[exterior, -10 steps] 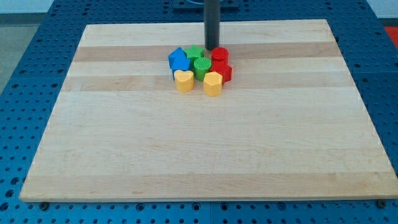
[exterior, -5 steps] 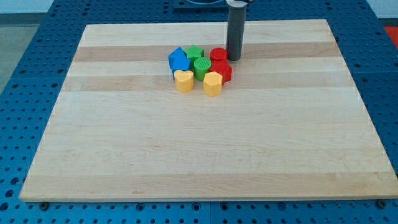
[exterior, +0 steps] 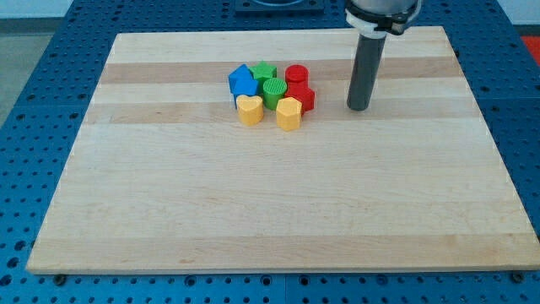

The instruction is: Adjust all the blocks close to each other

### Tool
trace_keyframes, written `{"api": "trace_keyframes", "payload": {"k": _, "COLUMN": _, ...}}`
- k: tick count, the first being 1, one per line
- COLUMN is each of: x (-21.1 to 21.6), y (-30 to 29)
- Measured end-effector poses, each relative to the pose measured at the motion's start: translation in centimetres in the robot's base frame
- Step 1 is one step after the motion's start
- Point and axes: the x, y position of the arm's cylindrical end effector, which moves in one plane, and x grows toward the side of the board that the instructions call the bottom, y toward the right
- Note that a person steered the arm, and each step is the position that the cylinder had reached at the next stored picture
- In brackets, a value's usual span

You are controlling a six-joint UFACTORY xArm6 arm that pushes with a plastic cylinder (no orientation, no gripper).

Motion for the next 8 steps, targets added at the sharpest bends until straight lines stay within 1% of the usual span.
{"api": "trace_keyframes", "payload": {"k": 1, "x": -0.1, "y": -2.5}}
{"api": "trace_keyframes", "payload": {"k": 5, "x": -0.3, "y": -6.6}}
{"api": "trace_keyframes", "payload": {"k": 6, "x": -0.3, "y": -6.7}}
{"api": "trace_keyframes", "payload": {"k": 7, "x": -0.1, "y": -4.1}}
{"api": "trace_keyframes", "payload": {"k": 8, "x": 3.4, "y": -2.7}}
